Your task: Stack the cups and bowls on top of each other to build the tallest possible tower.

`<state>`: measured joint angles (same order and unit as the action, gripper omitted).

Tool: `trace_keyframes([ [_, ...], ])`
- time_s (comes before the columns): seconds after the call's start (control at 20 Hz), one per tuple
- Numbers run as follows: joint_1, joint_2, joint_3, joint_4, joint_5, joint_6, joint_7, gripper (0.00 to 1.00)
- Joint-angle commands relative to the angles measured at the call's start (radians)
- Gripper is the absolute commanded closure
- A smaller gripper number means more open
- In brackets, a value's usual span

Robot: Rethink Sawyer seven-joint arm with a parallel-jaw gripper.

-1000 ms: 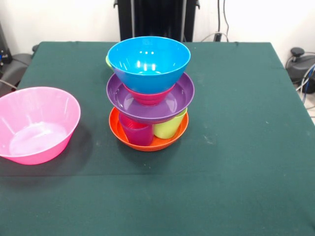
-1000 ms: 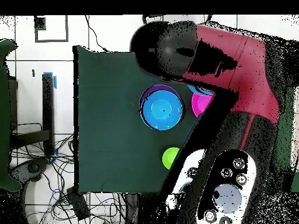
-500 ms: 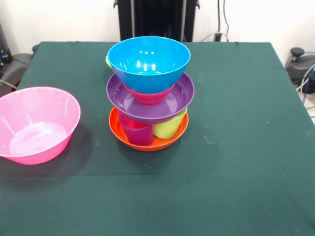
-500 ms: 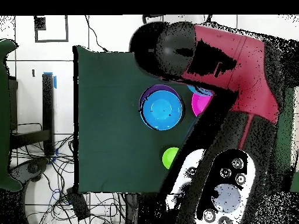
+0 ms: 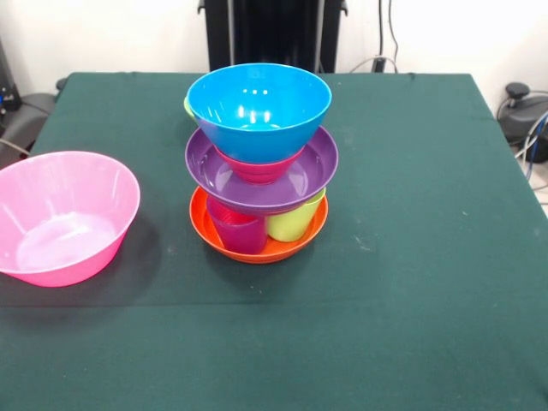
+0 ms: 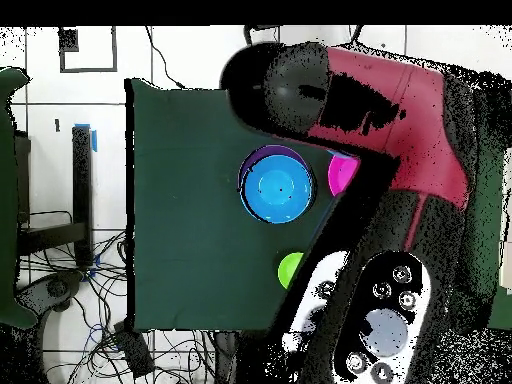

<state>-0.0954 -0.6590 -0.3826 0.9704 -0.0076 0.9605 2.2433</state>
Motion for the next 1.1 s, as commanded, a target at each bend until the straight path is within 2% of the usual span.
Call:
trace_keyframes([
  [0.05,0.007,0.092,0.138,0.151,-0.058,-0.070,-0.088,1.00],
  [0.4,-0.001,0.113,0.164,0.171,-0.045,-0.095,-0.074,1.00],
  [1.1,0.018,0.145,0.160,0.212,-0.063,-0.203,-0.031,1.00],
])
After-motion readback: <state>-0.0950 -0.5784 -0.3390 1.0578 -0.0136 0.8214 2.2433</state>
